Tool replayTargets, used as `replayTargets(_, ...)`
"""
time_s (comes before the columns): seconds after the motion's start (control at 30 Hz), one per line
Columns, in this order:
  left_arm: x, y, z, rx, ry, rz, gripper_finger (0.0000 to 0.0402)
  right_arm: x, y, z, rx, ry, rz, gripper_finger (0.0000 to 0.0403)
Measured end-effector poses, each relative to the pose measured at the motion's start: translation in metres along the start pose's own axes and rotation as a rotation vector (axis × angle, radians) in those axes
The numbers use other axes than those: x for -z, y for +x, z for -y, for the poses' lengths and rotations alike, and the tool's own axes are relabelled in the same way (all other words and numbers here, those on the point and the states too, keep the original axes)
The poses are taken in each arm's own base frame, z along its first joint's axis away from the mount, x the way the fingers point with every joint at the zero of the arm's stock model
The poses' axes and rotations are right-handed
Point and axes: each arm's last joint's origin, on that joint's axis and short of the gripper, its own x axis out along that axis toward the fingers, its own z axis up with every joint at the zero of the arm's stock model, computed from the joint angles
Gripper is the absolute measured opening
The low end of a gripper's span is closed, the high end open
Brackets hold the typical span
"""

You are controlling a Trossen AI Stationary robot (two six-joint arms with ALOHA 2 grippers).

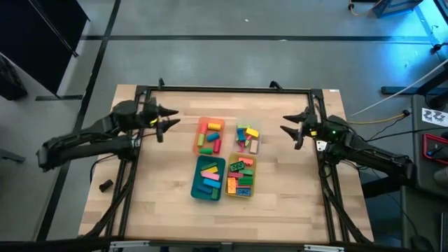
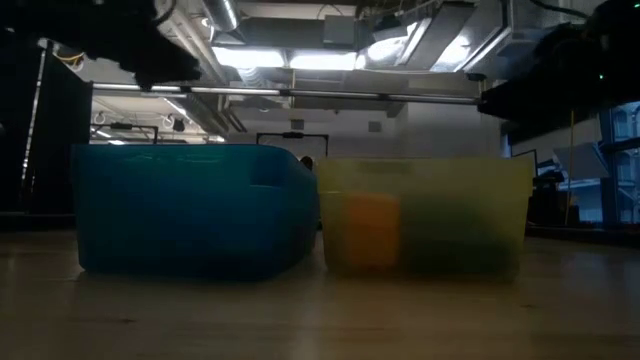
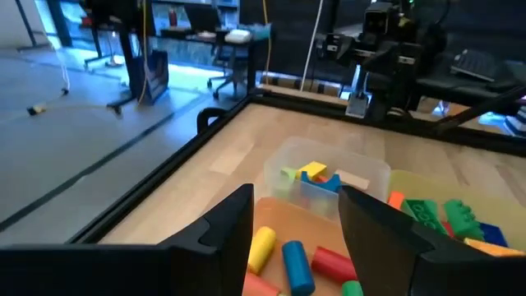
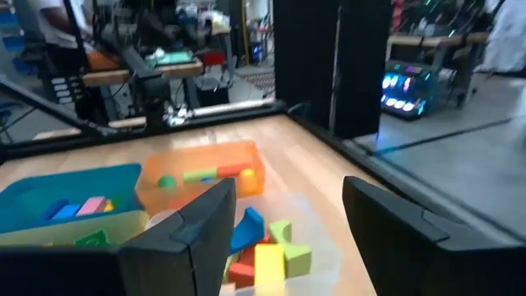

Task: Sort blocks by size
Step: Return to home position

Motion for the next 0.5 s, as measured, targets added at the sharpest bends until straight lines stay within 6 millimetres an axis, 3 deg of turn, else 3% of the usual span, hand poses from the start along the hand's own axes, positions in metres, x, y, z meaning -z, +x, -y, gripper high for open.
replayTargets(0.23, 0.028, -0.026, 0.002, 0.01, -0.002, 0.118, 0.0164, -0.005, -0.008, 0.001, 0.075, -0.026, 0.068, 0.0225)
replayTargets(0.5, 0.06, -0.034, 0.002, 0.013, -0.001, 0.185, 0.0164, -0.003, -0.011, 0.001, 0.105, -0.023, 0.053, 0.0225)
